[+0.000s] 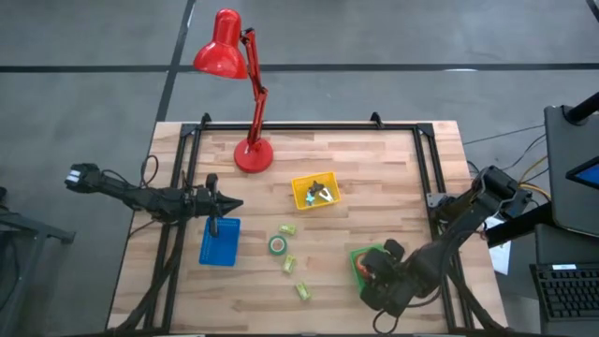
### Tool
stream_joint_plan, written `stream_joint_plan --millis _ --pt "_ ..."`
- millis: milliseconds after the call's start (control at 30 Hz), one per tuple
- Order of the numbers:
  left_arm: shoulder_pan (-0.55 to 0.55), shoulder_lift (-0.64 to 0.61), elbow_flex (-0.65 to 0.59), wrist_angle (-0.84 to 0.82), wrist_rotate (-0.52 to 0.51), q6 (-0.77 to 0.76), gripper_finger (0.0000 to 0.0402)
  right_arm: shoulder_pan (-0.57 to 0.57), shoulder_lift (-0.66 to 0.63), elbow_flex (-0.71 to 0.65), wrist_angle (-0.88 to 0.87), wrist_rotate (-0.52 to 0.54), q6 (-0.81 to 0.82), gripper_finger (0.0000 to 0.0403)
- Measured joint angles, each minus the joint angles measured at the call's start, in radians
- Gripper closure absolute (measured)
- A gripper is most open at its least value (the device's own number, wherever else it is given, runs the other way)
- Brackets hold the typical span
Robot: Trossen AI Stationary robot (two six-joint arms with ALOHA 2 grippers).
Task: Pick and place Stapler, Stapler remover, tape
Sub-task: Put the green tape into the green bin
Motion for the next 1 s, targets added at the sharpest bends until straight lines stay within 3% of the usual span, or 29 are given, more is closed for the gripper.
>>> stream_joint_plan --millis 167,300,400,533,600,767,1000 --pt "0.0 0.0 0.0 0.0 0.0 0.0 0.0392 0.004 -0.005 0.029 -0.001 0.072 -0.081 0.0226" --pt "0.0 0.0 0.0 -0.001 0.0 0.0 0.0392 0.008 -0.008 0.04 0.016 0.195 -0.234 0.024" --pt "0.0 0.0 0.0 -0.002 0.0 0.0 0.0392 -0.018 -0.016 0.033 0.032 0.242 -0.365 0.027" --pt "0.0 0.0 0.0 -0.004 0.0 0.0 0.0392 -0.083 -0.055 0.013 0.061 0.282 -0.532 0.0344" --pt "0.0 0.0 0.0 -0.009 0.0 0.0 0.0392 -0.12 -0.072 -0.009 0.094 0.279 -0.622 0.038" --pt "0.0 0.0 0.0 -0.009 0.0 0.0 0.0392 -0.209 -0.157 -0.098 0.188 0.234 -0.775 0.0394" --pt "0.0 0.002 0.0 -0.009 0.0 0.0 0.0392 -0.314 -0.404 -0.403 0.685 0.056 -1.101 0.0395"
